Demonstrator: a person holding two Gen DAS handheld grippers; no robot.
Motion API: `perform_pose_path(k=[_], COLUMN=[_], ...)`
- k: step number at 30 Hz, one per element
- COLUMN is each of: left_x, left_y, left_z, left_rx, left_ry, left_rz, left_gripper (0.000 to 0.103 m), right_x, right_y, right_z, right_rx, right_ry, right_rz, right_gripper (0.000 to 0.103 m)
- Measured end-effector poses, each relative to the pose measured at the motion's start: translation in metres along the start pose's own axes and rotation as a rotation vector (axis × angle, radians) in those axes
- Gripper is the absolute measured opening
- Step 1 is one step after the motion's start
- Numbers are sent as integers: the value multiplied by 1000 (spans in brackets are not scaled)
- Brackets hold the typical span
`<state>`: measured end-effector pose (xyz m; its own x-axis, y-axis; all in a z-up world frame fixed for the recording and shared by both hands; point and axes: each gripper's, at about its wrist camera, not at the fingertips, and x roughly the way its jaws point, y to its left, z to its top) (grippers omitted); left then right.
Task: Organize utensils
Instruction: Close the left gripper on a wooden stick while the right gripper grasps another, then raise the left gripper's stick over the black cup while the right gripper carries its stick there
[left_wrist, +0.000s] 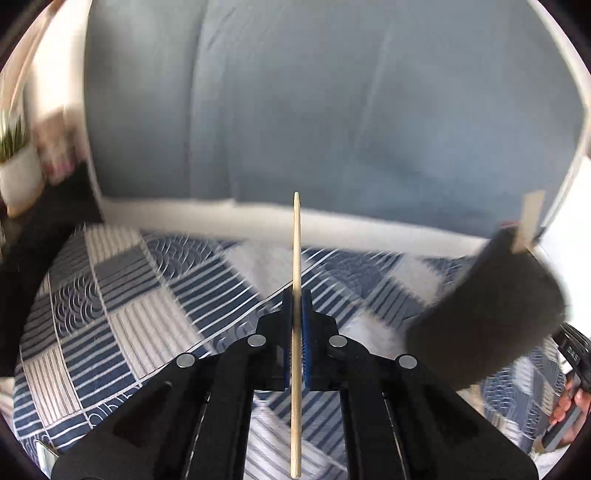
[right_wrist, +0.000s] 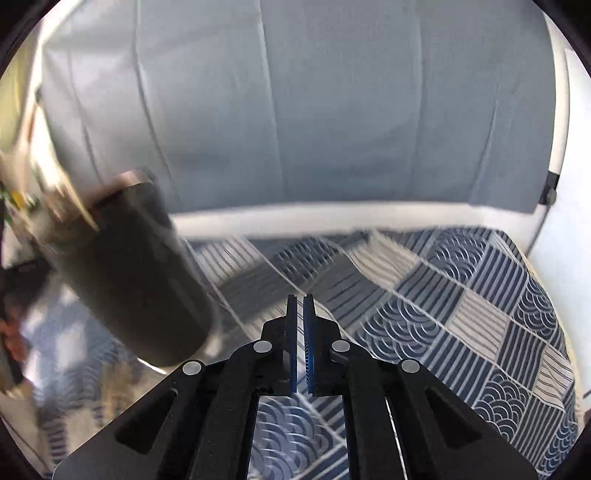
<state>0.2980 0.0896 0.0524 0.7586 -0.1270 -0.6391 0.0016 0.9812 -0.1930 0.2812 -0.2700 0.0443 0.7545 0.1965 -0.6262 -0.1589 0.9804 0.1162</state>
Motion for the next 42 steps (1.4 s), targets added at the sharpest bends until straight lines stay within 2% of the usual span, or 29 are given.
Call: perform_pose_path(k=[4, 10, 12, 15, 18, 21, 24, 25, 28, 31, 34, 36, 39, 42], left_x=[-42, -84, -98, -103, -86, -61, -37, -31, -22, -13, -15, -17, -12, 4], left_y=[-32, -76, -92, -111, -115, -116, -112, -110, -112, -116, -113, -116, -122, -119], left_z=[11, 27, 31, 29, 34, 31, 23, 16, -1, -4, 8, 17, 26, 28], left_rx=[45, 102, 132, 182, 124, 90, 61, 45, 39, 68, 15, 28, 23, -28], left_ry=[-109, -244, -361, -483, -501, -526, -560, -594, -647, -664, -691, -710, -699, -640], left_rz=[-80, -236, -335, -405, -479, -479, -483, -500, -501, -497, -554, -565, -593, -639], left_gripper=[4, 4, 4, 4, 4, 4, 4, 4, 4, 4, 4, 4, 4, 4], right_x=[-26, -36, -37, -33, -26, -20, -12, -10, -9, -6, -4, -5, -3, -1], right_y=[14, 53, 61, 71, 77, 76, 78, 78, 75, 74, 74, 74, 70, 69], right_z=[25, 55, 59, 64, 66, 63, 60, 60, 58, 56, 55, 56, 56, 54], right_rx=[1, -46, -38, -8, 13, 43, 29, 20, 25, 29, 25, 19, 39, 40], right_ry=[-78, -141, -159, -187, -205, -215, -212, -208, -207, -198, -193, -199, -201, -192], right_rz=[119, 195, 224, 273, 288, 331, 332, 323, 335, 335, 338, 333, 336, 343], right_gripper=[3, 3, 3, 3, 4, 4, 4, 4, 4, 4, 4, 4, 7, 6])
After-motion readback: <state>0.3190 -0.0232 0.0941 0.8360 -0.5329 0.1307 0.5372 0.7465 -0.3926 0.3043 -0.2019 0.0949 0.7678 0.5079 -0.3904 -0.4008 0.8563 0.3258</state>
